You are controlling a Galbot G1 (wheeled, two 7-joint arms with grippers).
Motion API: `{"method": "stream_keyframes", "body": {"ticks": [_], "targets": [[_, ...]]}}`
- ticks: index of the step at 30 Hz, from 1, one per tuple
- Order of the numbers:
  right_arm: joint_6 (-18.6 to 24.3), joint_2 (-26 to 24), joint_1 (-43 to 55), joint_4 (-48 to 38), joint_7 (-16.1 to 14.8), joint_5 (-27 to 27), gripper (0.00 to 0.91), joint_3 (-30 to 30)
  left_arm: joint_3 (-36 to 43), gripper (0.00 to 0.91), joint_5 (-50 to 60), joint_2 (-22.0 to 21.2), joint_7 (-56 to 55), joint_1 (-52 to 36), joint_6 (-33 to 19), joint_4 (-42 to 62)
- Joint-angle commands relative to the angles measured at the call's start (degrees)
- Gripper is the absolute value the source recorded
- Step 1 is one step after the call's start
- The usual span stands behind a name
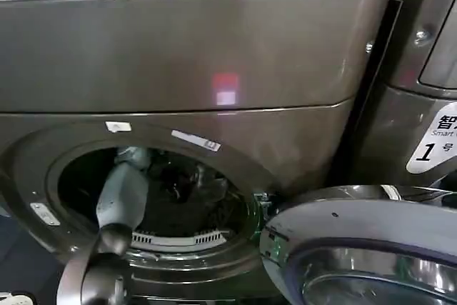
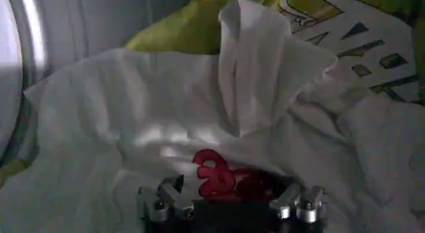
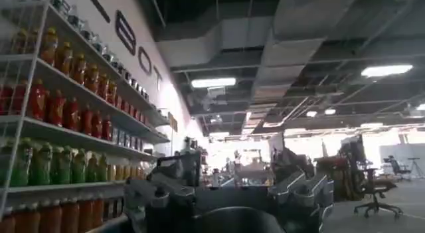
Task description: Grasp the clothes from the dryer.
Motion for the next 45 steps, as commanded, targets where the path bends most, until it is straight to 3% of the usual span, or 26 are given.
{"method": "stream_keyframes", "body": {"ticks": [1, 25, 29, 37, 45], "targets": [[0.0, 0.09, 0.16, 0.14, 0.01, -0.01, 0.907, -0.22, 0.05, 0.0, -0.88, 0.16, -0.16, 1.62, 0.08, -0.71], [0.0, 0.21, 0.38, 0.37, -0.17, 0.06, 0.907, -0.77, -0.28, 0.0, -1.47, 0.24, -0.82, 1.46, 0.39, -0.73], [0.06, 0.29, 0.41, 0.41, -0.21, 0.06, 0.907, -0.99, -0.27, 0.0, -9.03, 0.37, -3.52, 1.88, 2.39, -2.87], [0.09, 0.39, 0.71, 0.61, -0.2, 0.08, 0.907, -1.45, -1.79, 0.0, -22.54, -1.05, -20.01, 3.99, 4.93, -8.26], [-0.09, 0.38, 0.98, 1.43, -0.19, 0.28, 0.907, -2.11, -0.6, 0.0, -26.85, -2.61, -40.79, 7.08, 8.59, -16.09]]}}
